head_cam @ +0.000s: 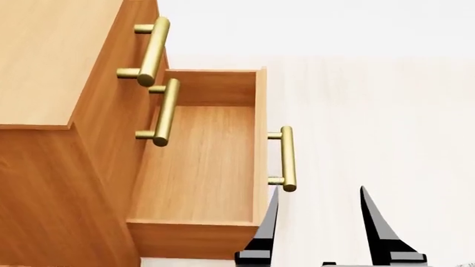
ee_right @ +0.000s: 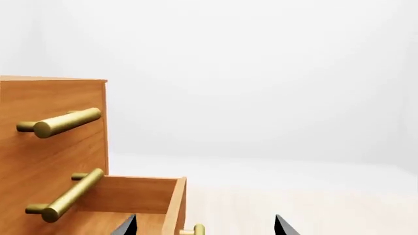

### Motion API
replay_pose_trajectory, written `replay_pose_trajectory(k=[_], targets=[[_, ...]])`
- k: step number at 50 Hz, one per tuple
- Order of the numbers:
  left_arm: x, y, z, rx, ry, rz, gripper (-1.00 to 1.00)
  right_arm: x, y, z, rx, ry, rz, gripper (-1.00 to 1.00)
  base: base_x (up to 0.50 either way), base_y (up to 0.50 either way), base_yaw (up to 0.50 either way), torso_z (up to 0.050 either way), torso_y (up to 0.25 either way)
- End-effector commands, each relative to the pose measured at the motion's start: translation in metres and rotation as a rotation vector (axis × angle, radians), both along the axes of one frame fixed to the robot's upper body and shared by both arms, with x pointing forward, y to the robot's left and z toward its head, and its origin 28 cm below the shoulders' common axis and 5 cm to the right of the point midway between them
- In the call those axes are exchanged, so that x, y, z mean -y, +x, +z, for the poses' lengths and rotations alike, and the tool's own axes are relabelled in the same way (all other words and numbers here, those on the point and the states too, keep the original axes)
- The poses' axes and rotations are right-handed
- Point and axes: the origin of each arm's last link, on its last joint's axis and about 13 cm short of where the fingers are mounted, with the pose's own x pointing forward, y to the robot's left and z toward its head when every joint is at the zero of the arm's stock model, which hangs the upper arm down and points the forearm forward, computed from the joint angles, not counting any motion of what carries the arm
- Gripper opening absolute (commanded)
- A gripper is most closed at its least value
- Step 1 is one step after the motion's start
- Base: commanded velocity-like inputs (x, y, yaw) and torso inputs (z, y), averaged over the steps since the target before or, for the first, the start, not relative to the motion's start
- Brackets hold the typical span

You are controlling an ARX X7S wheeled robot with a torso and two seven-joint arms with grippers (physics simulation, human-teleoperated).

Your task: Put the bowl in the bottom drawer of the cabinet and close it.

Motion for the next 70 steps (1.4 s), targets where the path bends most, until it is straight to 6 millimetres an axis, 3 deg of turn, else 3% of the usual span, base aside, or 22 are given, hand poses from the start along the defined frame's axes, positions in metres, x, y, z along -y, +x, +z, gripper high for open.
replay_pose_trajectory(k=[1,8,21,32,44,56,70], targets=[[0.0,0.0,0.0,0.002,-0.003,-0.003,1.0,0.0,0.0,-0.001,-0.002,0.0,0.001,1.0,0.0,0.0,0.0,0.048,-0.141],[-0.001,0.0,0.0,0.009,-0.02,-0.001,1.0,0.0,0.0,0.0,0.0,0.004,0.002,1.0,0.0,0.0,0.0,0.048,-0.141],[-0.001,-0.001,0.003,0.036,-0.038,0.003,1.0,-0.002,0.006,0.014,0.001,-0.011,0.01,1.0,0.0,0.0,0.0,0.0,0.0],[-0.002,0.0,0.003,0.036,-0.041,0.008,1.0,-0.002,0.033,0.036,-0.069,-0.057,0.025,1.0,0.0,0.0,0.0,0.0,0.0],[-0.001,-0.001,0.003,0.038,-0.039,0.002,1.0,-0.008,0.055,0.04,-0.166,-0.033,0.052,1.0,0.0,0.0,0.0,0.0,0.0],[-0.003,0.0,0.002,0.033,-0.044,0.005,1.0,-0.023,0.077,0.057,-0.233,-0.045,0.065,1.0,0.0,0.0,0.0,0.0,0.0],[-0.002,-0.001,0.003,0.031,-0.047,0.003,1.0,-0.035,0.088,0.075,-0.322,-0.011,0.072,1.0,0.0,0.0,0.0,0.0,0.0]])
